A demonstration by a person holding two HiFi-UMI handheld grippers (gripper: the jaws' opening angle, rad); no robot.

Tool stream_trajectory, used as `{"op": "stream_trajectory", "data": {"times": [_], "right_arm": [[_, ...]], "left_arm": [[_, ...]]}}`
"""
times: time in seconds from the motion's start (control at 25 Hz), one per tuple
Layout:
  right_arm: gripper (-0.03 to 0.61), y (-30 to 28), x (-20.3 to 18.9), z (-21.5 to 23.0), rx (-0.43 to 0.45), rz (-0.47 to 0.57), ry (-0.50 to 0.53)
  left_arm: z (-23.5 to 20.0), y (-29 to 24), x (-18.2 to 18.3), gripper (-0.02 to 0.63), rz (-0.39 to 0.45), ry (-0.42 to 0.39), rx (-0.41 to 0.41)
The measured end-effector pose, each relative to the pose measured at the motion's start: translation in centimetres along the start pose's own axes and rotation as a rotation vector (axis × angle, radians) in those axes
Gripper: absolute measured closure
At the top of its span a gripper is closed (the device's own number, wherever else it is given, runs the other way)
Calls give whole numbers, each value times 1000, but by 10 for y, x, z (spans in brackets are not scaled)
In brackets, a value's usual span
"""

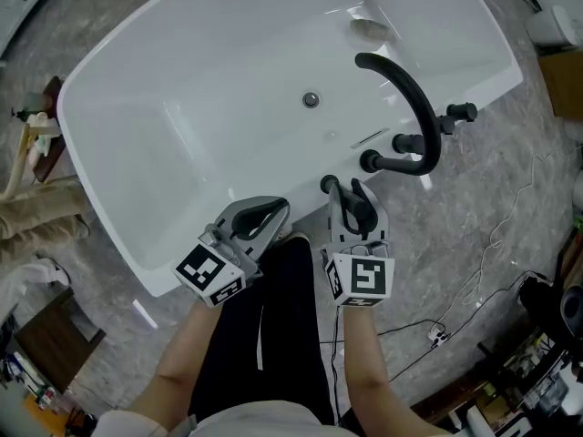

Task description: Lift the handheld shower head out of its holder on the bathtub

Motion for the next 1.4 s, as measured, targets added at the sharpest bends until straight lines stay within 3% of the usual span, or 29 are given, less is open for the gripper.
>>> {"op": "stream_trajectory", "data": {"times": [0.52,1.4], "right_arm": [[453,19,17,2,0,28,10],[453,53,80,2,-8,91,44]], "left_arm": [[25,-1,12,594,-10,-39,-20],[66,10,45,594,-26,-112,-56]]}}
Point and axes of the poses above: the fingertips, and each gripper's own axes: y backward along the fingers, z to its right, x out of its top, the point moved 3 cm from there along y, backward along the fingers, and after that the axes turned 11 degrees about y, right-handed, at the moved point
